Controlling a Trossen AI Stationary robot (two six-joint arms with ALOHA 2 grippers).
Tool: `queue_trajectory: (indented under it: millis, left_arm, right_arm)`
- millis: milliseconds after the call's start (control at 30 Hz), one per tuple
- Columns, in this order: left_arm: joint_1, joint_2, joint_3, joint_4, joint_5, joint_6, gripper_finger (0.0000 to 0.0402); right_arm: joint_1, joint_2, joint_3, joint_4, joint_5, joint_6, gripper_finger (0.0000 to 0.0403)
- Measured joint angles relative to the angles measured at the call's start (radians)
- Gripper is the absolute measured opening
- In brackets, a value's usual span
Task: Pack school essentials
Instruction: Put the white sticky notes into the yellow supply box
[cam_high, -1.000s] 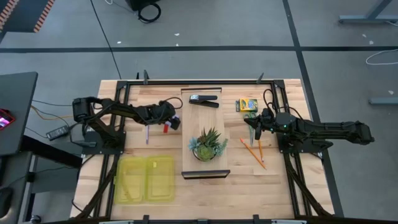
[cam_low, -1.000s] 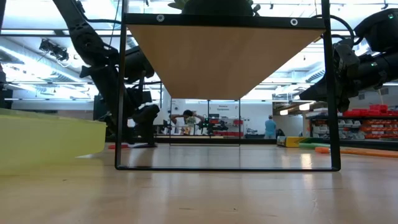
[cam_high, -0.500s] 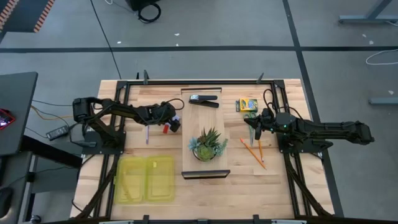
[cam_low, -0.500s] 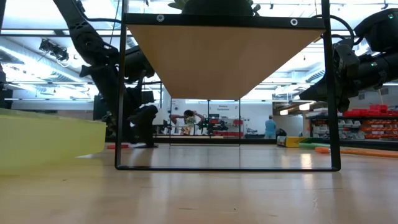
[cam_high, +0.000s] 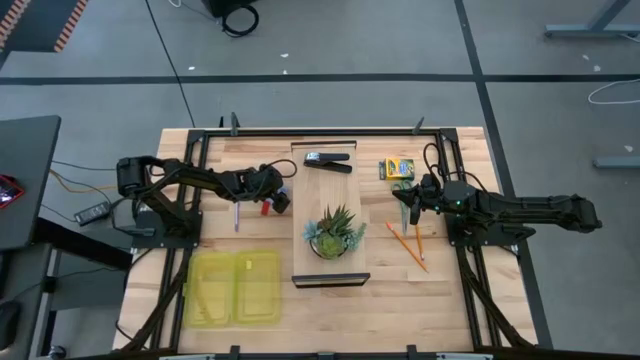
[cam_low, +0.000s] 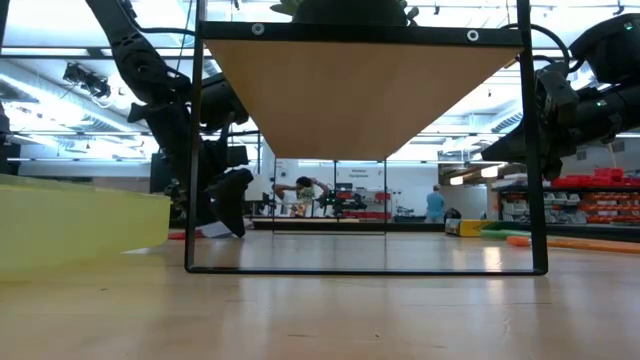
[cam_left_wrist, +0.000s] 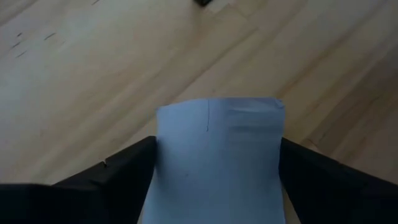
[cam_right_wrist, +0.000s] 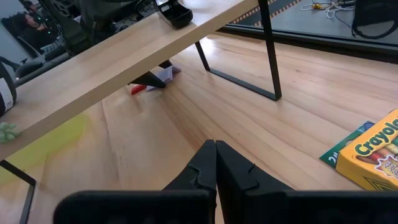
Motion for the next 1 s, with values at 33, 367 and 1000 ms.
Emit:
queue_trajectory:
  millis: [33, 367, 1000]
  left_arm:
    - [0.000, 0.000, 0.002, -0.002, 0.000, 0.000, 0.0321]
    - [0.004, -0.003, 0.063, -0.075, 0.009, 0.037, 0.0298]
    - [0.003, -0.186, 0.078, -0.276, 0.027, 0.035, 0.0293]
  right_arm:
    - [0.000, 0.000, 0.000, 0.000, 0.000, 0.000, 0.0010]
    - [0.000, 0.000, 0.000, 0.000, 0.000, 0.000, 0.0010]
    - [0.000, 0.000, 0.000, 0.000, 0.000, 0.000, 0.0010]
